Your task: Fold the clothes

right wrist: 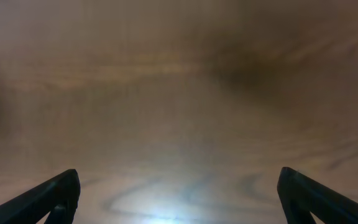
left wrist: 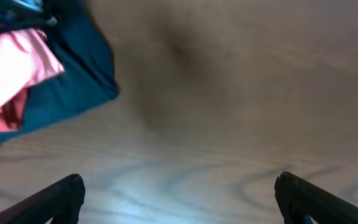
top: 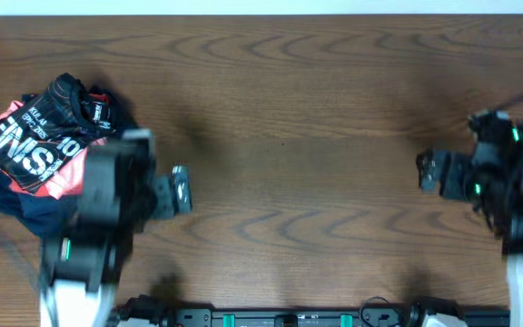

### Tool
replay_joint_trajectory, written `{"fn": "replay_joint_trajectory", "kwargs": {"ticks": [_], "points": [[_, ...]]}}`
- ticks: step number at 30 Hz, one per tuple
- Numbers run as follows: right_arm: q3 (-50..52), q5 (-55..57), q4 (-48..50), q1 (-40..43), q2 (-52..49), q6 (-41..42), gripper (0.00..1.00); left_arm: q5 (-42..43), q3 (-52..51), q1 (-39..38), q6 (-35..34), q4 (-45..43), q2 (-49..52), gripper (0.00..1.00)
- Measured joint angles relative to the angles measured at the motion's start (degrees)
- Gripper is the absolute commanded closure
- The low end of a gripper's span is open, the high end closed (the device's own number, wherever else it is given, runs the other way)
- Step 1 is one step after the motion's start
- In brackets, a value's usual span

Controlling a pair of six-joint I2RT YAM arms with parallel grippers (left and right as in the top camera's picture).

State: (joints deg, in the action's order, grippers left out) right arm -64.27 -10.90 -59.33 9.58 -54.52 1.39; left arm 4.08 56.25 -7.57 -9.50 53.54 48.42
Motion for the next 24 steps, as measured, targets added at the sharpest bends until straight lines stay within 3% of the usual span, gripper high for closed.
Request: {"fn": "replay_joint_trajectory", "kwargs": {"ticks": [4,9,17,24], "points": [[6.64,2.64,2.23,0.0,12.26,-0.61,0.01,-0.02,-9.14,0.02,-1.03,-2.4,-13.79,0.02],[9.77,3.58,-0.59,0.0,18.99,-0.7,0.01,-0.02,-13.75,0.02,-1.11,-2.27,-21.9,0.02],[10.05,4.17,-9.25,0.0,20.68,-0.83,0.01,-0.02,-13.79,0.02,-1.2,-2.38,-23.56,0.02],[10.08,4.31,-10.49,0.0,20.68,-0.83,0.01,-0.02,-13.79,0.02,-1.2,-2.38,-23.56,0.02]]}}
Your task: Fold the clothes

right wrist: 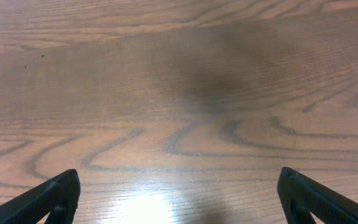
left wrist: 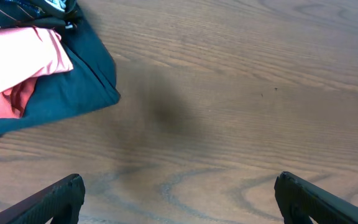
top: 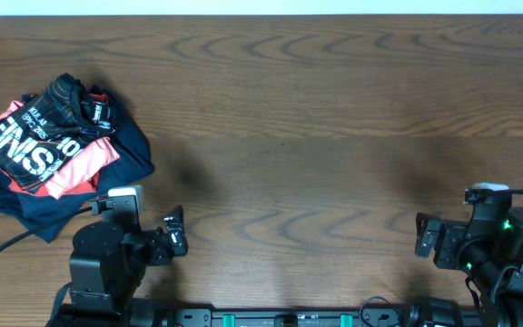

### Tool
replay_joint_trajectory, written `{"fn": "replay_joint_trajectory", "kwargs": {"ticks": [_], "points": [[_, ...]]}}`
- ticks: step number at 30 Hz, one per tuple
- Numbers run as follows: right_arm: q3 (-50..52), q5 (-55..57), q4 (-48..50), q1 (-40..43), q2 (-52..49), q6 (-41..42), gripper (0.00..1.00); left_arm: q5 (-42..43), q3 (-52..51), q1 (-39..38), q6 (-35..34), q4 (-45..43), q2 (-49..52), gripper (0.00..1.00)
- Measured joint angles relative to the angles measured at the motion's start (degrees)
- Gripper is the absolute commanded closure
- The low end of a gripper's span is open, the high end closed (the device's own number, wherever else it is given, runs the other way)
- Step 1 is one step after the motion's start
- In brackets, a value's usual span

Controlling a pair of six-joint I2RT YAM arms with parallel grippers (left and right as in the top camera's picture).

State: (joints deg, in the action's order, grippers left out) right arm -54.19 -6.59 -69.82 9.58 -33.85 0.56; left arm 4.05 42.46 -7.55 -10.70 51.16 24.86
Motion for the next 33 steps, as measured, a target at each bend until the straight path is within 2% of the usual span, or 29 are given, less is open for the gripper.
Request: {"fn": "replay_joint_trajectory", "kwargs": {"ticks": [14,19,28,33], "points": [[0.42,0.24,1.51,-0.66,2.97,-0.28,0.01,0.0,0.0,0.0,0.0,0.0,0.0,0.02],[5.29,0.39,10.84,-4.07,11.67,-2.16,0.01,0.0,-0.02,0.0,0.0,-0.04,0.0,0.02],[23.63,0.42,28.3,-8.74,31.47,-3.58,0.01,0.0,-0.04,0.0,0.0,0.0,0.0,0.02],[29.83,0.44,39.54,-9.84,33.0,-3.8,0.01,0.0,-0.04,0.0,0.0,0.0,0.0,0.02]]}}
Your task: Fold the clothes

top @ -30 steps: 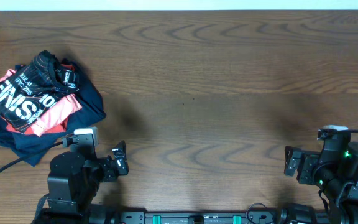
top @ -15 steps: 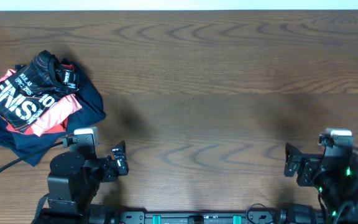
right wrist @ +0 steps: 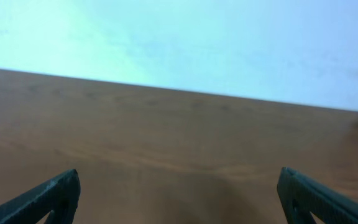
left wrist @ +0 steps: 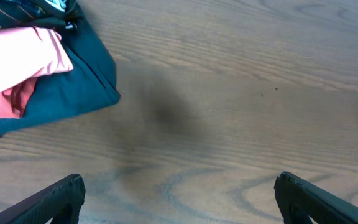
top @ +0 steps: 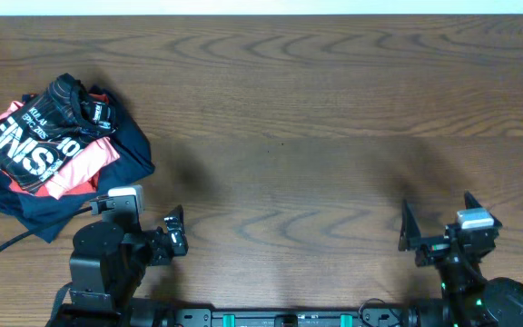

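Observation:
A crumpled heap of clothes (top: 53, 150), navy, black and coral with white lettering, lies at the table's left side; its navy edge (left wrist: 55, 87) shows at the upper left of the left wrist view. My left gripper (top: 172, 232) rests open near the front edge, right of the heap, nothing between its fingers (left wrist: 55, 199). My right gripper (top: 436, 225) is open at the front right, tilted up, with its wrist view taking in the far table edge and the pale wall. Its fingertips (right wrist: 51, 196) hold nothing.
The brown wooden table (top: 316, 109) spreads between the two arms. A black cable (top: 7, 247) runs from the left arm's base toward the front left. A dark rail (top: 289, 318) lines the front edge.
My right arm drew in toward the front edge and its gripper tipped upward, so its camera now faces the far wall instead of the tabletop. The left arm and the heap have not moved.
First my left arm was beside the heap and the right arm was out at the right edge, both open. Then both were pulled back near the front edge. Now the right gripper has also tilted up, and the clothes lie where they were.

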### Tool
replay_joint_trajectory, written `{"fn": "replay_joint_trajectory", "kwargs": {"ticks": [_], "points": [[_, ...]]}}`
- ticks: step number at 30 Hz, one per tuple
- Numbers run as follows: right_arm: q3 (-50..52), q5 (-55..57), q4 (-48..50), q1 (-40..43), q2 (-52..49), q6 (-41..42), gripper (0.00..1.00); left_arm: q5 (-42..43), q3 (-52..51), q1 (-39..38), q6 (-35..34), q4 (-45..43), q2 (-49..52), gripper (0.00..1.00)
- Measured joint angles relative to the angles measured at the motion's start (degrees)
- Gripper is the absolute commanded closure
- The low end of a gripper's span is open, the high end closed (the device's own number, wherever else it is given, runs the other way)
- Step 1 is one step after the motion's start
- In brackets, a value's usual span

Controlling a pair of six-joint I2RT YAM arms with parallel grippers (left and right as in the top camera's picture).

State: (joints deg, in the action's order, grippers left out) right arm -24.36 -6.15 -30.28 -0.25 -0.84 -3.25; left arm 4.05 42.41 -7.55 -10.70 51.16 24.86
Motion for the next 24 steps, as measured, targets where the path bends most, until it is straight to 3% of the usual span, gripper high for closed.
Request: {"fn": "replay_joint_trajectory", "kwargs": {"ticks": [14,18,24], "points": [[21.57,0.28,35.43,-0.11,0.2,-2.64,0.01,0.0,0.0,0.0,0.0,0.0,0.0,0.02],[23.82,2.6,35.01,-0.11,0.22,-3.26,0.01,0.0,0.0,0.0,0.0,0.0,0.0,0.02],[23.98,4.5,26.38,-0.11,0.09,-3.3,0.01,0.0,0.0,0.0,0.0,0.04,0.0,0.02]]}}
